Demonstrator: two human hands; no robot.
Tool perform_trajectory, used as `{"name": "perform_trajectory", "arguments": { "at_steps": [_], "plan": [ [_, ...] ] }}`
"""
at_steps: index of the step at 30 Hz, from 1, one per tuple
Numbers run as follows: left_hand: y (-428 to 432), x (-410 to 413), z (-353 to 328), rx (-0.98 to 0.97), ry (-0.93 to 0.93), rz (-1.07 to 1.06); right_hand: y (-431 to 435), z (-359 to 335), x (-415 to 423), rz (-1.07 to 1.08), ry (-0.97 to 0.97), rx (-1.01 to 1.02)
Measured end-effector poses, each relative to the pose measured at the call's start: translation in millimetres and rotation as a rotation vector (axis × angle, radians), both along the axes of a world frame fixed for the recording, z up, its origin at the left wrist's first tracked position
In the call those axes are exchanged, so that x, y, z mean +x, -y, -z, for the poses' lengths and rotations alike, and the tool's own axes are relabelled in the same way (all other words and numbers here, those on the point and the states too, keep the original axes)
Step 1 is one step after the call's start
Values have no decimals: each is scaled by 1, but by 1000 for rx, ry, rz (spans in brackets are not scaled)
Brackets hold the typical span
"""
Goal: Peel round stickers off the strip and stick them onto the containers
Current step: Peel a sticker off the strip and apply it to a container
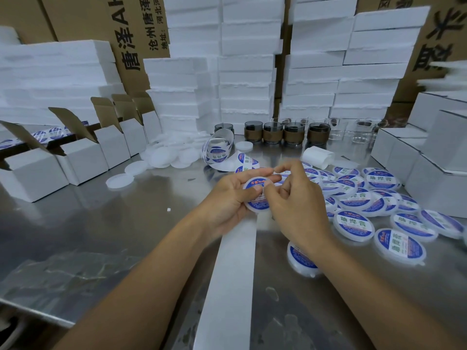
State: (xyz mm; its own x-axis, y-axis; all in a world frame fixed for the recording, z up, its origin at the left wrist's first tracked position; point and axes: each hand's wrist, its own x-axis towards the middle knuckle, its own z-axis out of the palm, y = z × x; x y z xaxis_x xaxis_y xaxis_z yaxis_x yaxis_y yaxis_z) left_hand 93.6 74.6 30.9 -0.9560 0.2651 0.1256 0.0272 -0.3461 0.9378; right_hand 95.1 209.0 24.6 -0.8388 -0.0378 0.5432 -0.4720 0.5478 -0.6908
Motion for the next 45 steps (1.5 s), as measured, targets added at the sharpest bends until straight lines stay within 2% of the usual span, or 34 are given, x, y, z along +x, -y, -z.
{"name": "perform_trajectory", "arguments": {
  "at_steps": [3,12,16,28,35,45],
  "plan": [
    [0,-1,1,4,-10,3,-1,0,-1,9,9,0],
    [1,-5,2,119,-49,-58,1,-5,-3,-55,256,-287],
    [3,-7,1,174,-64,-43,1,-5,-1,-135,292,-247],
    [5,-5,0,178,-84,-84,3,-4,3,-273,220,-205],
    [6,-6,0,171,-58,-80,4,-3,2,-264,206,-180],
    [4,-7,4,-75,-26,-244,1,-6,-1,-130,200,-375]
  ]
}}
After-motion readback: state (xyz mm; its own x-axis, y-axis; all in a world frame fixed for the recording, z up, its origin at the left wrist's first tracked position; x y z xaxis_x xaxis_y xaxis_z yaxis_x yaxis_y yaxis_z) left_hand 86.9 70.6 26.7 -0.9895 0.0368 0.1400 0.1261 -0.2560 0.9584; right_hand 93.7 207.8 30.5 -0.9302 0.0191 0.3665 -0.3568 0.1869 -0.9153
